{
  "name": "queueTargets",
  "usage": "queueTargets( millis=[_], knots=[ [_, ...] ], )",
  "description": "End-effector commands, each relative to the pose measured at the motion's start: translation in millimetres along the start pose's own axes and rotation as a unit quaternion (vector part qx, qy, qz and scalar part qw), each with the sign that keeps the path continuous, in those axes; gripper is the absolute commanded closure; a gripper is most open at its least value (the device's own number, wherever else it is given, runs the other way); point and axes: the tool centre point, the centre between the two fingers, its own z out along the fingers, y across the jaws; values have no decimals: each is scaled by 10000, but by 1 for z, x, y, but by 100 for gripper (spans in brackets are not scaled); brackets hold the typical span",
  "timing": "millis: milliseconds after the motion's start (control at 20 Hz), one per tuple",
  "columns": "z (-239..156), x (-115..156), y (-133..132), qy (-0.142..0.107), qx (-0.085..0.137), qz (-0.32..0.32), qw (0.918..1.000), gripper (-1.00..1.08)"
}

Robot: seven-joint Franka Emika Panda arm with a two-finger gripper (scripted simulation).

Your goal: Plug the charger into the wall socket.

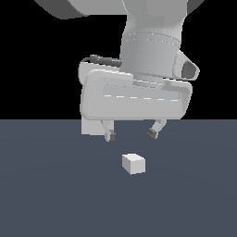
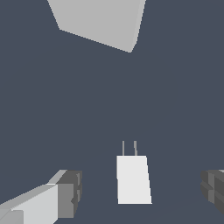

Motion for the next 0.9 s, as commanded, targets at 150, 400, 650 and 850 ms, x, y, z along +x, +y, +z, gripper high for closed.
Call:
queueTargets(
  millis=[150, 400, 650, 850],
  knots=[
    [4, -3, 0, 49, 20, -62, 10000, -92],
    [6, -4, 0, 40, 18, -51, 10000, -92],
    [19, -10, 0, 38, 15, -57, 10000, -92],
    [36, -17, 0, 36, 13, -64, 10000, -92]
  ],
)
